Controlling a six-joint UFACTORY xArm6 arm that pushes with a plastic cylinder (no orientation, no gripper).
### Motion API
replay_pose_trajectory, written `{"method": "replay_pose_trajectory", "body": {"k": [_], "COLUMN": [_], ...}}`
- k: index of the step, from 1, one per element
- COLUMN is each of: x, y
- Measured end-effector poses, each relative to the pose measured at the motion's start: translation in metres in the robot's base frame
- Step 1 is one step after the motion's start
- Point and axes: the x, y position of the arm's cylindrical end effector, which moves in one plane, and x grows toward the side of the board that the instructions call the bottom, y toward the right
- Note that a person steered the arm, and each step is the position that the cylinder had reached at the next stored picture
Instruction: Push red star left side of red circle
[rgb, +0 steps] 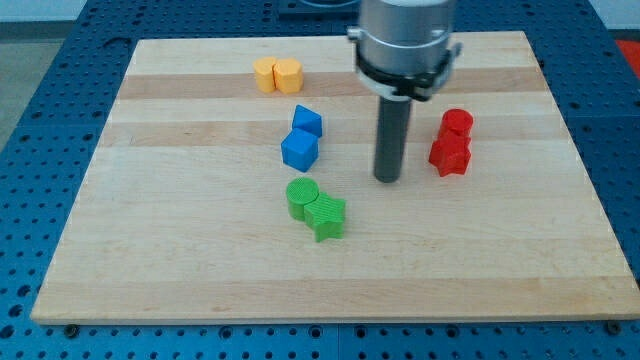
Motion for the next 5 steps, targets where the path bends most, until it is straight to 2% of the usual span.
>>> {"method": "replay_pose_trajectory", "body": {"k": [2,4,5], "x": [0.025,-0.002,-0.002], "y": [0.067,0.074,0.086]}}
